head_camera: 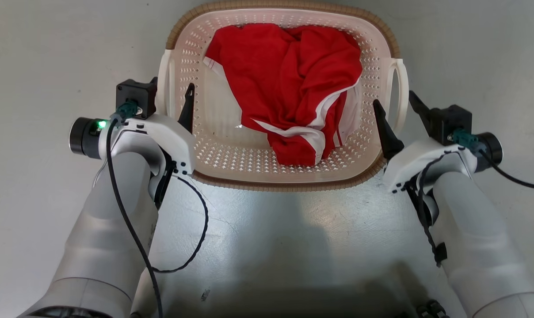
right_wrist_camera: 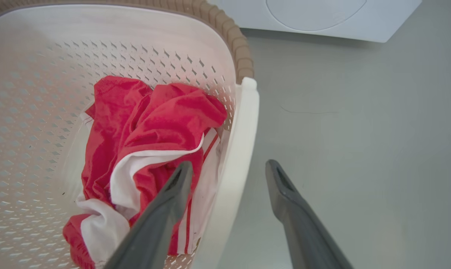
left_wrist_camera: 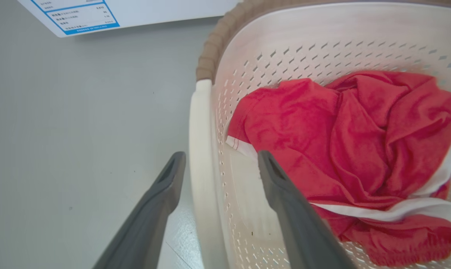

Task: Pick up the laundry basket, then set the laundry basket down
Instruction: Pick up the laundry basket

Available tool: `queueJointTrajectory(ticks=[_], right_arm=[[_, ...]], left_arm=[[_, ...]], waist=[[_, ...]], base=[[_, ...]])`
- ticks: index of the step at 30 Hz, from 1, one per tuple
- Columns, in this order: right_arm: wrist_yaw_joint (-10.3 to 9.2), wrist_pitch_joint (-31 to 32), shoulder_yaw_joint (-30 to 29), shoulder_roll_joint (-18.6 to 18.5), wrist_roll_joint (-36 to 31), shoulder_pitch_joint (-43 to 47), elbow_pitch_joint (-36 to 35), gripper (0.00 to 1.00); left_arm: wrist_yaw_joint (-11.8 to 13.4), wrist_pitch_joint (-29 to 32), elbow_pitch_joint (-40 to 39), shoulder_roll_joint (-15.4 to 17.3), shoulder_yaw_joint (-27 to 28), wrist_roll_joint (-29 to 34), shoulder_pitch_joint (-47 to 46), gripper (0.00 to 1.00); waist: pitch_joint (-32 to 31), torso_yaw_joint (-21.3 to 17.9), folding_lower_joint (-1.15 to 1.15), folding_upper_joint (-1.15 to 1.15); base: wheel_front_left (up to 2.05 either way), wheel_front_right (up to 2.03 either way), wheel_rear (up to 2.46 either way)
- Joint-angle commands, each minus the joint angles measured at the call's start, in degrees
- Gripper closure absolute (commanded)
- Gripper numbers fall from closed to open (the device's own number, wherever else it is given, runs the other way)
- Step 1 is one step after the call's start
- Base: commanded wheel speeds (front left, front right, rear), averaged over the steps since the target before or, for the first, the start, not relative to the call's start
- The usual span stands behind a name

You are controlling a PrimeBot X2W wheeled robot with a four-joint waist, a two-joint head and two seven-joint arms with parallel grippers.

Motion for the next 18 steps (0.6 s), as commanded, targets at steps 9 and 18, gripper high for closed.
queueJointTrajectory(ticks=[9, 18], right_arm=[[0.35, -0.8, 3.1, 0.7, 3.4, -0.2, 1.4, 0.00], [0.35, -0.8, 4.8, 0.7, 5.1, -0.6, 1.9, 0.00]], left_arm=[[0.4, -0.4, 1.3, 1.4, 0.0, 0.4, -0.7, 0.00], [0.6, -0.4, 2.3, 1.0, -0.9, 0.2, -1.2, 0.00]], waist=[[1.1, -0.7, 0.00, 0.00], [1.8, -0.5, 0.00, 0.00]], base=[[0.00, 0.00, 0.00], [0.00, 0.00, 0.00]])
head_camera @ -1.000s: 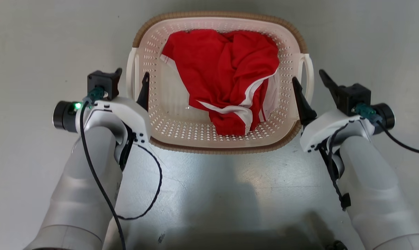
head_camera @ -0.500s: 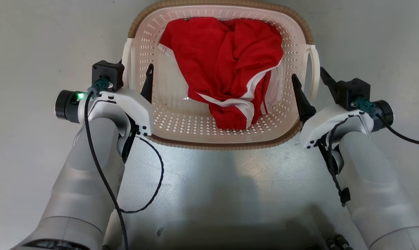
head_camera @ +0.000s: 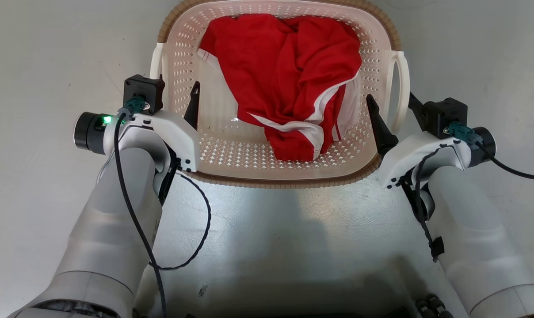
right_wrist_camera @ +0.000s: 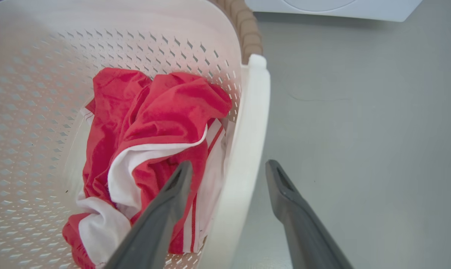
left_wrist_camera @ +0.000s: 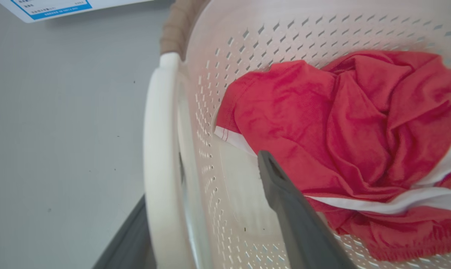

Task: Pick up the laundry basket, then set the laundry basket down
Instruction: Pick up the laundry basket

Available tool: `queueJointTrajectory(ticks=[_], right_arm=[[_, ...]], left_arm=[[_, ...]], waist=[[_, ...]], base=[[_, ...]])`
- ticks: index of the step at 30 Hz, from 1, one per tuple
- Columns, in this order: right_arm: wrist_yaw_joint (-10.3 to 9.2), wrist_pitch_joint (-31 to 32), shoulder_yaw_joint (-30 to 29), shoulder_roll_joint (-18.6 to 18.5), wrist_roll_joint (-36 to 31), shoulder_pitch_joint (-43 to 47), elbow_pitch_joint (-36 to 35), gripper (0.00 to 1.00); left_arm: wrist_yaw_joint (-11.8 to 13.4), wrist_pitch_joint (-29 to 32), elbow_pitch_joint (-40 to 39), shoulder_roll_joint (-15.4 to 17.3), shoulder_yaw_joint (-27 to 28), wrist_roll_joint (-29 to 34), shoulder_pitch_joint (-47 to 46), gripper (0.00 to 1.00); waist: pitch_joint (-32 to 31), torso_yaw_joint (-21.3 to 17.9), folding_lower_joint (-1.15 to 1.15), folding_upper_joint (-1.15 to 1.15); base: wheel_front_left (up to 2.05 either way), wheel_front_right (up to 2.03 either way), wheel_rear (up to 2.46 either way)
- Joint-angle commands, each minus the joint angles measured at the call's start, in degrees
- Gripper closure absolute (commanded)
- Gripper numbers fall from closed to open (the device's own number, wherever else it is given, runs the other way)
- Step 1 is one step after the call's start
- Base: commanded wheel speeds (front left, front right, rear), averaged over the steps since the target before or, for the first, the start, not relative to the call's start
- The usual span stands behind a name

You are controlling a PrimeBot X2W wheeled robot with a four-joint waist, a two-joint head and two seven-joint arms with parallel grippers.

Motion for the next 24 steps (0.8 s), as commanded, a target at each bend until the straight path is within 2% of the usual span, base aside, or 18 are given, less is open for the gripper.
queueJointTrajectory(ticks=[1, 18, 19, 20, 21, 24], right_arm=[[0.35, -0.8, 1.2, 0.8, 0.7, 1.8, -0.1, 0.00], [0.35, -0.8, 1.9, 0.8, 0.7, 2.0, -0.7, 0.00], [0.35, -0.8, 2.0, 0.8, 0.7, 2.0, -0.7, 0.08], [0.35, -0.8, 2.4, 0.8, 0.9, 2.1, -0.5, 0.78], [0.35, -0.8, 3.4, 0.8, 1.0, 2.2, 0.2, 1.00], [0.35, -0.8, 4.9, 0.8, 1.9, 2.2, 1.3, 1.00]], left_arm=[[0.5, -0.4, -0.3, 1.5, 0.7, 0.0, 0.7, 0.00], [0.8, -0.4, 0.4, 1.8, -1.2, 0.4, 0.9, 0.00], [0.8, -0.4, 0.4, 1.8, -1.3, 0.4, 0.9, 0.13], [0.6, -0.4, 0.4, 1.8, -1.4, 0.4, 0.9, 0.73], [0.3, -0.4, 0.9, 1.8, -1.7, 0.4, 1.0, 1.00], [0.4, -0.4, 0.9, 2.0, -2.2, 0.8, 0.7, 1.00]], waist=[[0.0, 0.2, 0.00, 0.00], [-0.3, 0.2, 0.00, 0.00], [-0.3, 0.2, 0.00, 0.00], [-0.3, 0.3, 0.00, 0.00], [-0.4, 0.3, 0.00, 0.00], [-0.5, 0.2, 0.00, 0.00]], base=[[0.00, 0.00, 0.00], [0.00, 0.00, 0.00], [0.00, 0.00, 0.00], [0.00, 0.00, 0.00], [0.00, 0.00, 0.00], [0.00, 0.00, 0.00]])
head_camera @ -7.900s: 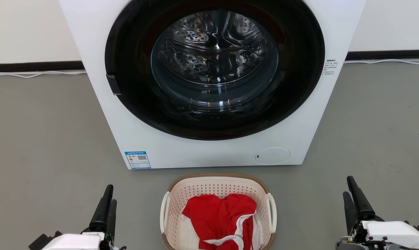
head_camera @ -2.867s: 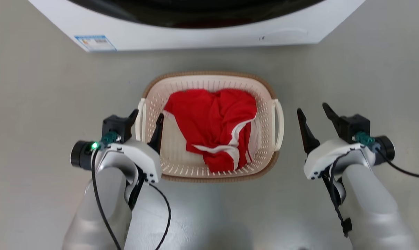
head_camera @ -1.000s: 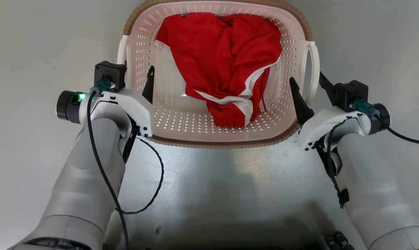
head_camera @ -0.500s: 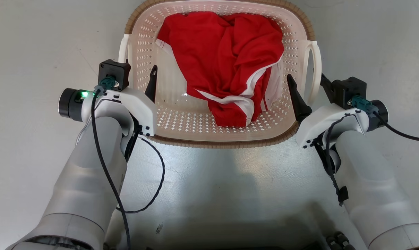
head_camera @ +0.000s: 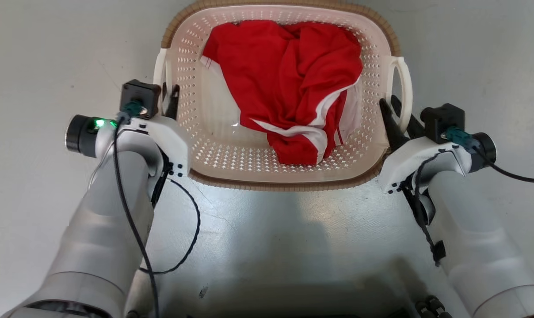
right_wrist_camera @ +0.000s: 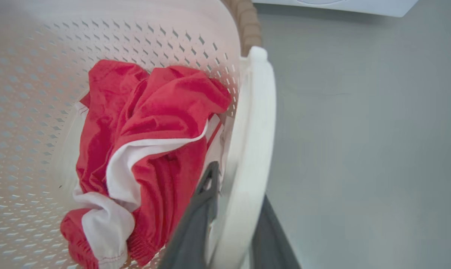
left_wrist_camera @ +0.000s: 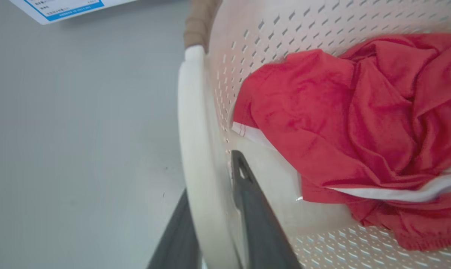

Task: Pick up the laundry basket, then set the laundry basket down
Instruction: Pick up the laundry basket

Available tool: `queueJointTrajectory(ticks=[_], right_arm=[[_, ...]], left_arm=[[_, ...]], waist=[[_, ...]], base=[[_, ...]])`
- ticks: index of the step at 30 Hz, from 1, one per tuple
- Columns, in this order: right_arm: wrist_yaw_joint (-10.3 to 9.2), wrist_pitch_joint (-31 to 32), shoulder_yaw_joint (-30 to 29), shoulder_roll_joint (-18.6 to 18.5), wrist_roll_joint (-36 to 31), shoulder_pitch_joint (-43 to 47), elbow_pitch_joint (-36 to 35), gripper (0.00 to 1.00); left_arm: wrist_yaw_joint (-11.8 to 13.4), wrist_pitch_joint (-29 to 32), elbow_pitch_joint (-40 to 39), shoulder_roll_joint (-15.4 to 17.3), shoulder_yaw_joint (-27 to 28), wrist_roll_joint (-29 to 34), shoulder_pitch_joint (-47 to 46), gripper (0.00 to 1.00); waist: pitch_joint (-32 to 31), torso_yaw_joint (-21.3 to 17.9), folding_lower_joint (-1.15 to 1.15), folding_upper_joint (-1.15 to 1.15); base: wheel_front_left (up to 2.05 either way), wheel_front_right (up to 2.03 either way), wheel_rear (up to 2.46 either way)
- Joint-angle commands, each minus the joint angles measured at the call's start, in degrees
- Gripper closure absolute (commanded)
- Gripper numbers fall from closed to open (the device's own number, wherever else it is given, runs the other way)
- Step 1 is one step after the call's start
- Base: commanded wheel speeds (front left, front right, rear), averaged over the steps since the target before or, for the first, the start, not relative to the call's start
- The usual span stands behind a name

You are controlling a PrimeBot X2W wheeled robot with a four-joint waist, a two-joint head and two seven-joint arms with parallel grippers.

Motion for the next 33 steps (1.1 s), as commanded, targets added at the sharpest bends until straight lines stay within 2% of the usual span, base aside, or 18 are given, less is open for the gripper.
queueJointTrajectory(ticks=[1, 11, 17, 27, 33], right_arm=[[0.50, -0.6, 1.8, 1.3, 0.5, 2.0, 0.1, 1.00], [0.50, -0.3, 3.9, 1.3, 1.2, 1.8, 3.7, 1.00], [0.50, 2.6, 6.6, 1.3, 2.8, 2.0, 4.5, 1.00], [0.50, 9.6, 11.9, 1.3, 5.8, 4.3, 4.9, 1.00], [0.50, 14.0, 16.0, 1.3, 8.8, 8.3, 4.8, 1.00]], left_arm=[[0.0, -0.3, -0.8, 1.0, 0.5, 0.5, 0.9, 1.00], [0.8, -0.3, 0.6, 0.7, -0.4, 0.2, 2.6, 1.00], [0.9, -0.3, 2.3, 0.4, -0.1, -1.1, 4.4, 1.00], [0.3, -0.2, 8.2, 0.1, -0.6, -2.4, 7.4, 1.00], [1.3, 2.4, 10.0, 0.0, -1.9, -2.1, 12.1, 1.00]], waist=[[-0.1, -0.1, 0.00, 0.00], [-3.4, -0.9, 0.00, 0.00], [-7.9, -2.1, 0.00, 0.00], [-19.7, -4.3, 0.00, 0.00], [-29.1, -5.7, 0.00, 0.00]], base=[[0.00, 0.00, 0.00], [0.00, 0.00, 0.00], [0.00, 0.00, 0.00], [0.00, 0.00, 0.00], [0.00, 0.00, 0.00]])
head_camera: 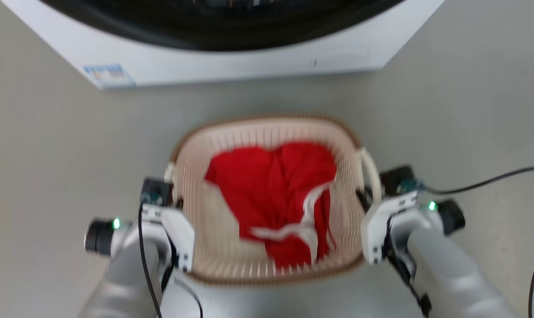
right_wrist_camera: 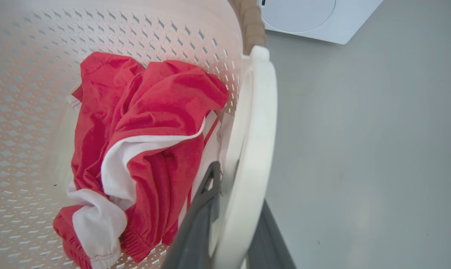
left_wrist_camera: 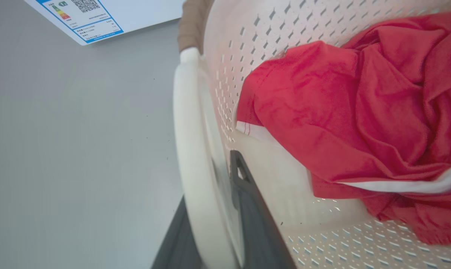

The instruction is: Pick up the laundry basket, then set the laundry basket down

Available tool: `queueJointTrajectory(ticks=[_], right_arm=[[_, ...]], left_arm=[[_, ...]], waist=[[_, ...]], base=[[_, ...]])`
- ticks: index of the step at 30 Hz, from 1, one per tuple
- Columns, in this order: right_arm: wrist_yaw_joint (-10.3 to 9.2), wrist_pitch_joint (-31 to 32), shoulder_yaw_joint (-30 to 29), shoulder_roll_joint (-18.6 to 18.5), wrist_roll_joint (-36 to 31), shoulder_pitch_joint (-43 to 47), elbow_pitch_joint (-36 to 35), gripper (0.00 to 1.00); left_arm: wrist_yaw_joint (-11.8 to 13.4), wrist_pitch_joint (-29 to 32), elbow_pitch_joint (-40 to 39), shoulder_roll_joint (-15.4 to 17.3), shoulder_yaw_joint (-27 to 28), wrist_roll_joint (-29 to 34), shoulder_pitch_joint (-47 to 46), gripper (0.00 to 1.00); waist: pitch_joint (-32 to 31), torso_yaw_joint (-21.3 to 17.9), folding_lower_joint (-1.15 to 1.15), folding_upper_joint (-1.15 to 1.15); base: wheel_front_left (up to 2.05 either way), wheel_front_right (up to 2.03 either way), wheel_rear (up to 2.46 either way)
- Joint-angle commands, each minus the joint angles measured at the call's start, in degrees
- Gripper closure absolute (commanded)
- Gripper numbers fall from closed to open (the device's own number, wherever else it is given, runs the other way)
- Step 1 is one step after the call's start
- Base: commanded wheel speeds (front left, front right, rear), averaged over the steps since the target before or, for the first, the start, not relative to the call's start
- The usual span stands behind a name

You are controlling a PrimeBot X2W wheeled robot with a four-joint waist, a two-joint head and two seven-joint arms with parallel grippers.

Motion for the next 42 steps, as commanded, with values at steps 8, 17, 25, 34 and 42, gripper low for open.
queueJointTrajectory(ticks=[8, 17, 25, 34, 42], right_arm=[[0.96, 5.2, 8.4, 1.2, 3.6, 8.6, -2.4, 1.00], [0.96, 8.8, 11.8, 1.2, 6.3, 15.2, -3.0, 1.00], [0.96, 10.9, 14.0, 1.2, 8.1, 19.1, -4.2, 1.00], [0.96, 12.2, 15.0, 1.2, 8.8, 19.9, -5.1, 1.00], [0.96, 12.5, 15.6, 1.2, 9.0, 20.0, -5.7, 1.00]], left_arm=[[0.7, 1.9, -0.1, 0.7, -0.3, -1.8, 9.4, 1.00], [-0.6, 4.0, -0.9, 0.6, -4.5, -5.4, 17.7, 1.00], [0.8, 8.2, -6.2, 0.6, -11.7, -10.7, 23.5, 1.00], [3.7, 10.2, -9.3, 0.5, -17.8, -15.8, 25.4, 1.00], [5.2, 10.1, -9.3, 0.5, -21.1, -19.6, 25.0, 1.00]], waist=[[-17.9, -2.7, 0.00, 0.00], [-28.0, -2.2, 0.00, 0.00], [-32.3, 0.0, 0.00, 0.00], [-33.6, 1.0, 0.00, 0.00], [-33.7, 0.7, 0.00, 0.00]], base=[[0.00, 0.00, 0.00], [0.00, 0.00, 0.00], [0.00, 0.00, 0.00], [0.00, 0.00, 0.00], [0.00, 0.00, 0.00]])
